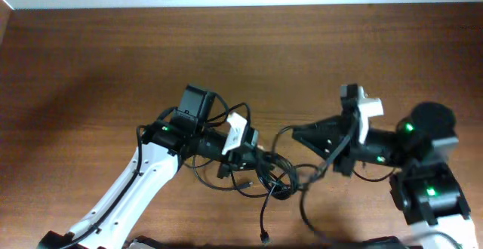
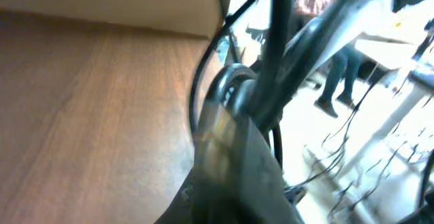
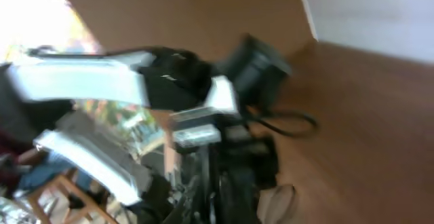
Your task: Untangle cables
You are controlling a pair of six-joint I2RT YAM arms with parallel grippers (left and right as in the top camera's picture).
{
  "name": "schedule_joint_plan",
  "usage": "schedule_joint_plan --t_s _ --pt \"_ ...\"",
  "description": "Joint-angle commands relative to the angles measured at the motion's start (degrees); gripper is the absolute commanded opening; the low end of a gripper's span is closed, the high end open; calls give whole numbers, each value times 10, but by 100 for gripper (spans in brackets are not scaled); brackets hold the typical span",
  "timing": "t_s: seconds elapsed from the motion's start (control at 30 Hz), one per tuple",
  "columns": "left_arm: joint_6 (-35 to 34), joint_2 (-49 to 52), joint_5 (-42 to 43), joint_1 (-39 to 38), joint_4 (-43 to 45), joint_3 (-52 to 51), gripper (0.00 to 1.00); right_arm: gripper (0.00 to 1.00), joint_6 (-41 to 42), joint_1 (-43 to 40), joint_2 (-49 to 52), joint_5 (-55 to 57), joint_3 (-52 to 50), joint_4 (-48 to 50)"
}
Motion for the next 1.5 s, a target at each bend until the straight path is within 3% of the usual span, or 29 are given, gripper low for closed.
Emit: schedule_joint_plan --t_s 0.0,0.2,0.3,0.4,0.57,0.87,1.0,1.23,1.47 --pt "-106 -1 62 15 -1 15 0 29 2 -1 38 98 1 -37" --pt "-136 -1 40 32 -8 15 0 46 -2 -1 69 162 1 -87" --pt "-208 -1 26 60 -8 15 0 58 -2 -13 69 169 1 -89" --pt "-269 -1 26 94 -12 15 0 64 3 -58 69 179 1 -107" --pt "-304 -1 26 133 -17 15 0 71 3 -142 67 131 1 -168" --pt "-304 -1 56 142 -7 15 0 71 -40 -195 67 -89 1 -170" --pt "-338 -1 84 142 52 15 0 71 -71 -189 67 -151 1 -173" --pt "-544 -1 82 138 214 15 0 71 -80 -120 67 -71 1 -174" --pt "-565 -1 82 77 236 15 0 72 -56 -87 67 47 1 -146"
